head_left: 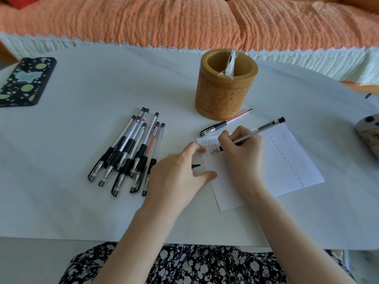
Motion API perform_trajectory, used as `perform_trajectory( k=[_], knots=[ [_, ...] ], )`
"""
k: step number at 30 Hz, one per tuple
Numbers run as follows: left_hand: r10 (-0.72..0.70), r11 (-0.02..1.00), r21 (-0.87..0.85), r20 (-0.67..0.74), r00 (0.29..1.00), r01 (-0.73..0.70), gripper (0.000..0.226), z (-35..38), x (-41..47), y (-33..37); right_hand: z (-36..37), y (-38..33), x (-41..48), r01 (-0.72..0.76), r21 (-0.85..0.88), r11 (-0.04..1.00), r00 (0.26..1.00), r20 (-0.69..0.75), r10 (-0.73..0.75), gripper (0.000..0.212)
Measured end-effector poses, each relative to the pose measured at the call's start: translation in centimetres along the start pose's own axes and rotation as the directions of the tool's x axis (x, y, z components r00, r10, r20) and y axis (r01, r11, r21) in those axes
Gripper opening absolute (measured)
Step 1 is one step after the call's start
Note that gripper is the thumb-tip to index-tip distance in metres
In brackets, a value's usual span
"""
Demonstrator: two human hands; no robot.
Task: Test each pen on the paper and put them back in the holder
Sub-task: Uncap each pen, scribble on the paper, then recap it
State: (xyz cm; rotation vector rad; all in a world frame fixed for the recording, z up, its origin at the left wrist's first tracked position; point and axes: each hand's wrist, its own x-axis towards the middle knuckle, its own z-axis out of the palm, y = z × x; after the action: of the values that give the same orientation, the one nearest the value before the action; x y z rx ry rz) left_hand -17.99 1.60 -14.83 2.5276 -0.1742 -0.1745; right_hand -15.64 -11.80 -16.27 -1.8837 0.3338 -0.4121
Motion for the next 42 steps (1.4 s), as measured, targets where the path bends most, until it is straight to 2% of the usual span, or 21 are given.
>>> perform_trajectory(
  k=[9, 19, 28, 35, 42],
  knots=[
    [0.008, 1.0, 0.004, -0.002, 1.0, -0.008, 0.048, -0.06, -0.04, 0.06, 0.01, -0.09, 0.0, 0.012, -0.018, 1.0, 1.0, 0.002, -0.012, 0.04],
    [0.009, 1.0, 0.009, -0.003, 1.0, -0.009, 0.047, -0.11, -0.03, 0.08, -0.08, -0.09, -0.03, 0.011, 0.001, 1.0, 1.0, -0.005, -0.011, 0.033],
    [0.008, 1.0, 0.001, -0.003, 1.0, -0.008, 0.047, -0.04, 0.03, -0.02, -0.04, -0.22, -0.04, 0.009, -0.005, 1.0, 1.0, -0.006, -0.009, 0.039],
    [0.015, 1.0, -0.001, -0.007, 1.0, -0.015, 0.046, -0.01, 0.04, -0.08, -0.12, -0.22, -0.05, 0.003, -0.005, 1.0, 1.0, -0.002, -0.003, 0.03],
    [0.012, 1.0, -0.001, -0.006, 1.0, -0.012, 0.046, -0.02, 0.09, 0.01, -0.04, -0.17, -0.04, 0.013, -0.009, 1.0, 1.0, 0.003, -0.013, 0.035]
  ],
)
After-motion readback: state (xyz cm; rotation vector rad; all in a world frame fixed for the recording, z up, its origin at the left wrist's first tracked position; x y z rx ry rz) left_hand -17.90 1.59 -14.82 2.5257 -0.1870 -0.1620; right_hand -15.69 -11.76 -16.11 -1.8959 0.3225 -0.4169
